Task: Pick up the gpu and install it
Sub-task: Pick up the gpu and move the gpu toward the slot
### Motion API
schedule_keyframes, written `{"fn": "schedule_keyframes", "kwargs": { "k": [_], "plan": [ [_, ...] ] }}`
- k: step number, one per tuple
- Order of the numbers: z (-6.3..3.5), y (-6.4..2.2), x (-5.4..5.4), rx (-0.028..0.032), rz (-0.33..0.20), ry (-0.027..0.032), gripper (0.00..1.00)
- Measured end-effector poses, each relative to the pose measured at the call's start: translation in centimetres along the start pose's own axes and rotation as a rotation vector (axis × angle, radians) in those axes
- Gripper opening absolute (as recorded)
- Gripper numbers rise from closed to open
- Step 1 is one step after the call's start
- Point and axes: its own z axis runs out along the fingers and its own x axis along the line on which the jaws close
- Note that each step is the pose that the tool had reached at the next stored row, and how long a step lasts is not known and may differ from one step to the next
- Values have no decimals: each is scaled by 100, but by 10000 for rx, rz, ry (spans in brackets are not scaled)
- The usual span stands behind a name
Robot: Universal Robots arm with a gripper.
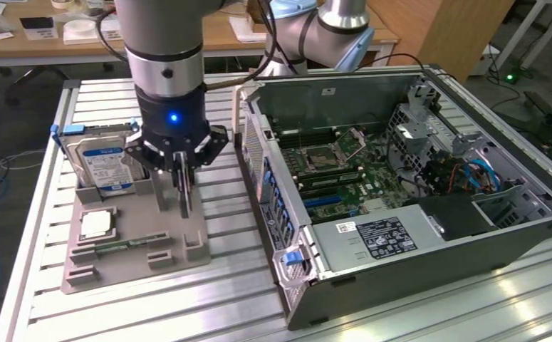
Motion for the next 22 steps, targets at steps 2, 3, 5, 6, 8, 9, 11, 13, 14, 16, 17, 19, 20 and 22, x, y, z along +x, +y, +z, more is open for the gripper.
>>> {"fn": "schedule_keyframes", "kwargs": {
  "k": [2, 3, 5, 6, 8, 9, 11, 13, 14, 16, 17, 19, 20, 22],
  "plan": [
    [-60, 3, 1, -6, 0, 0, 28],
    [-90, 4, 1, -8, 0, -1, 28],
    [-146, 7, 2, -10, 0, 1, 28],
    [-175, 8, 2, -13, 0, 0, 28],
    [-236, 11, 2, -18, 0, 0, 28],
    [-252, 11, 2, -19, 0, 0, 28],
    [-253, 12, 3, -22, -4, 5, 28],
    [-254, 11, 3, -22, -63, 18, 28],
    [-255, 11, 3, -21, -84, 21, 28],
    [-255, 11, 3, -21, -91, 22, 28],
    [-258, 12, 2, -22, -92, 21, 28],
    [-283, 13, 3, -32, -92, 22, 28],
    [-300, 14, 3, -41, -92, 21, 28],
    [-343, 16, 4, -52, -92, 22, 28]
  ]
}}
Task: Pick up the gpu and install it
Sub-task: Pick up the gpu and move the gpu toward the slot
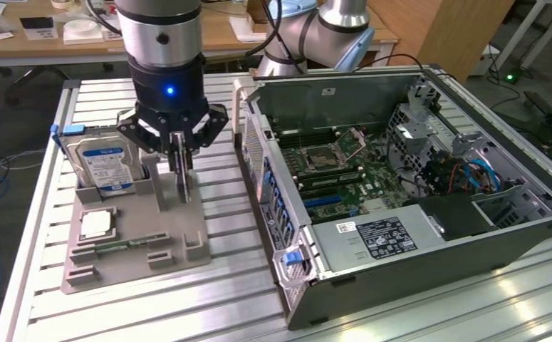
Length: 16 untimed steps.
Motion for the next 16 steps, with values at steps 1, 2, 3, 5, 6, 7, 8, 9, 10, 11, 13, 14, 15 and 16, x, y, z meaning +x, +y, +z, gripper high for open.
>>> {"fn": "schedule_keyframes", "kwargs": {
  "k": [1, 2, 3, 5, 6, 7, 8, 9, 10, 11, 13, 14, 15, 16],
  "plan": [
    [-26, 1, 0, -3, 0, 0, 28],
    [-55, 3, 1, -4, 0, 0, 28],
    [-85, 4, 1, -6, -1, 0, 28],
    [-149, 7, 1, -8, -1, 0, 28],
    [-179, 9, 2, -8, 0, 0, 28],
    [-208, 10, 2, -8, 0, 0, 28],
    [-239, 12, 3, -8, 0, 1, 28],
    [-268, 14, 3, -10, 0, 0, 28],
    [-298, 15, 3, -11, 0, 0, 28],
    [-331, 17, 4, -12, 0, 0, 28],
    [-393, 20, 5, -15, -1, 1, 28],
    [-423, 21, 5, -16, -1, 0, 28],
    [-451, 23, 5, -18, -1, 0, 28],
    [-478, 24, 6, -19, 0, 1, 28]
  ]
}}
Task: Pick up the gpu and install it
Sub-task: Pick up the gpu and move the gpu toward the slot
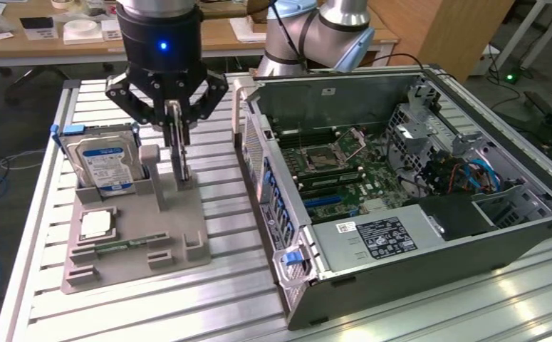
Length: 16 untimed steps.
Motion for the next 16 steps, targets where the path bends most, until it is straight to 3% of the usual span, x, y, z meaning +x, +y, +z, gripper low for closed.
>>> {"fn": "schedule_keyframes", "kwargs": {
  "k": [12, 16],
  "plan": [
    [-318, 16, 4, -6, -1, 0, 28],
    [-342, 17, 4, -7, -1, -2, 28]
  ]
}}
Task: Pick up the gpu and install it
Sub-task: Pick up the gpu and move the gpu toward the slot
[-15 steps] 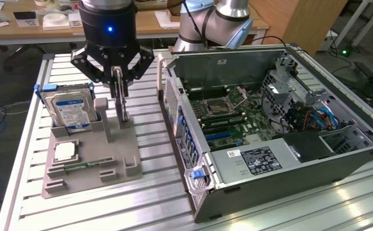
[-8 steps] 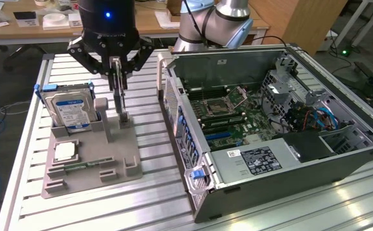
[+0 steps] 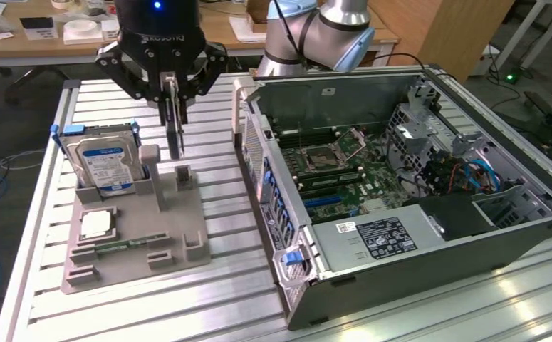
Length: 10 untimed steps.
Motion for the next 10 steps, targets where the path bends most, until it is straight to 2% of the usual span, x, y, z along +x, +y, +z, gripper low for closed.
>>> {"fn": "schedule_keyframes", "kwargs": {
  "k": [5, 10],
  "plan": [
    [-3, 0, -10, 1, -2, 4, 28],
    [-2, 2, -81, -1, 1, 1, 28]
  ]
}}
